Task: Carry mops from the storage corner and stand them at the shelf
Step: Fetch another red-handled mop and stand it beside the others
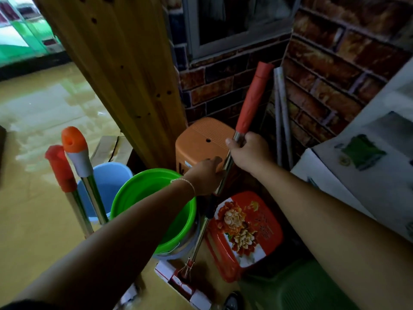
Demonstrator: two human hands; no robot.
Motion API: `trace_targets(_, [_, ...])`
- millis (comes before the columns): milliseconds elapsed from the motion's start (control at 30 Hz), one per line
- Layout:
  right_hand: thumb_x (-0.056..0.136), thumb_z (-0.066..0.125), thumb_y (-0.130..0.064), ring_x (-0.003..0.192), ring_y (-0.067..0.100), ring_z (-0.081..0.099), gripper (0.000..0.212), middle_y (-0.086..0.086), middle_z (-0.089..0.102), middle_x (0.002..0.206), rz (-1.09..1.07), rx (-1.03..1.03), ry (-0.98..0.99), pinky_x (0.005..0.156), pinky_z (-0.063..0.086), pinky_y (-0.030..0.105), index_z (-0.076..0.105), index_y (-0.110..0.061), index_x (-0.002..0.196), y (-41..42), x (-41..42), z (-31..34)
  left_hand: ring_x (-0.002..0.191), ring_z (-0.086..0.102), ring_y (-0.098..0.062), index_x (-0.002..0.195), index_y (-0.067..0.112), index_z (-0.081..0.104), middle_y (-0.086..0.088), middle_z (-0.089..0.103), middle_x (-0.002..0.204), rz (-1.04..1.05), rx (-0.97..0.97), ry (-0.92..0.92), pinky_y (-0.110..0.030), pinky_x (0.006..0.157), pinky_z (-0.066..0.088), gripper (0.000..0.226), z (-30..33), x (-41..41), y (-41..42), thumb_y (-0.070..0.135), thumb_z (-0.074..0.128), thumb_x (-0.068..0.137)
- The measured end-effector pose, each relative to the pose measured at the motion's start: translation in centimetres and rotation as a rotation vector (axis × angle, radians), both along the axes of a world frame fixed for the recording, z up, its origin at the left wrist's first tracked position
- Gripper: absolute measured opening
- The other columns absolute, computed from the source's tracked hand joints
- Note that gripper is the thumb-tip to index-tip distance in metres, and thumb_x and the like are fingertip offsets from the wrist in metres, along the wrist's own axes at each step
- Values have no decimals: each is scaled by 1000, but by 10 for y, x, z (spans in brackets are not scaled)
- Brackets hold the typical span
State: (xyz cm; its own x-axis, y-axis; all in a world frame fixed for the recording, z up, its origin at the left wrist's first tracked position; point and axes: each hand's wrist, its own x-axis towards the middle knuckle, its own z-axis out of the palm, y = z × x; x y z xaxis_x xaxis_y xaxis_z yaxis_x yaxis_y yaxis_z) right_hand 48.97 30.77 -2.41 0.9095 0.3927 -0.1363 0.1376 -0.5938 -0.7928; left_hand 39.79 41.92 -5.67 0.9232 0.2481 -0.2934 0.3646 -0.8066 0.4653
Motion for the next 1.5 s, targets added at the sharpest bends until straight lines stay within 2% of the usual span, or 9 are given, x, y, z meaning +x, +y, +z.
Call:
trace_targets(167, [91,67,-43,94,22,65,37,-1,64,95,-32,-16,-39,72,42,26,65,-13,112,-10,-58,17,85,59,-24,123,9,51,-10,64,102,-95,-125,-88,-27,67,38,31,11,-38,-8,27,49,98])
trace_targets(267, [90,67,-45,81,18,61,34,-6,58,81,-54,-45,-85,56,36,21,65,-15,104,-8,-101,26,78,54,-19,118,5,54,-4,58,90,-146,-223,-184,-23,61,31,24,17,-75,-6,17,49,98])
trace_targets(400, [89,68,-45,72,16,54,27,-11,46,71,-81,-62,-145,49,28,20,56,-21,91,4,-156,38,79,52,-17,110,-1,58,-10,60,89,-234,-236,-304,-20,63,29,19,22,-125,7,12,53,97])
trace_targets(600, [89,68,-44,79,19,61,25,-5,57,77,-100,-100,-200,65,40,24,55,-23,85,24,-221,54,78,49,-15,99,8,58,-2,54,84,-312,-244,-299,-21,63,29,8,28,-174,32,14,53,98])
trace_targets(733, [89,69,-43,69,14,55,33,-10,50,69,-99,-112,-205,51,33,22,48,-25,71,26,-251,61,86,56,-20,107,9,60,-9,63,95,-261,-249,-246,-24,71,35,18,27,-198,35,23,51,98])
trace_targets(1000, [88,69,-43,71,20,59,36,-8,50,66,-68,-118,-226,61,39,25,45,-26,67,15,-292,67,87,55,-19,109,7,60,-8,62,96,-139,-233,-238,-24,74,36,25,26,-242,22,26,51,96])
trace_targets(1200, [87,69,-45,85,25,67,27,0,64,82,-44,-99,-237,72,54,31,57,-23,79,-12,-324,71,93,62,-26,112,8,60,-12,67,102,-124,-211,-231,-26,76,41,26,32,-274,-3,26,52,96])
trace_targets(1333, [89,68,-44,89,24,66,25,-5,58,79,-12,-75,-247,69,42,25,59,-21,86,-38,-349,75,97,63,-30,111,5,60,-15,67,106,-105,-169,-202,-34,81,47,27,41,-297,-28,26,51,97])
trace_targets(1500, [91,65,-44,93,25,64,27,-1,61,86,54,-58,-311,70,36,23,63,-17,96,-68,-386,77,95,61,-30,111,1,60,-19,67,105,-43,-124,-238,-24,71,35,23,53,-339,-64,14,47,96])
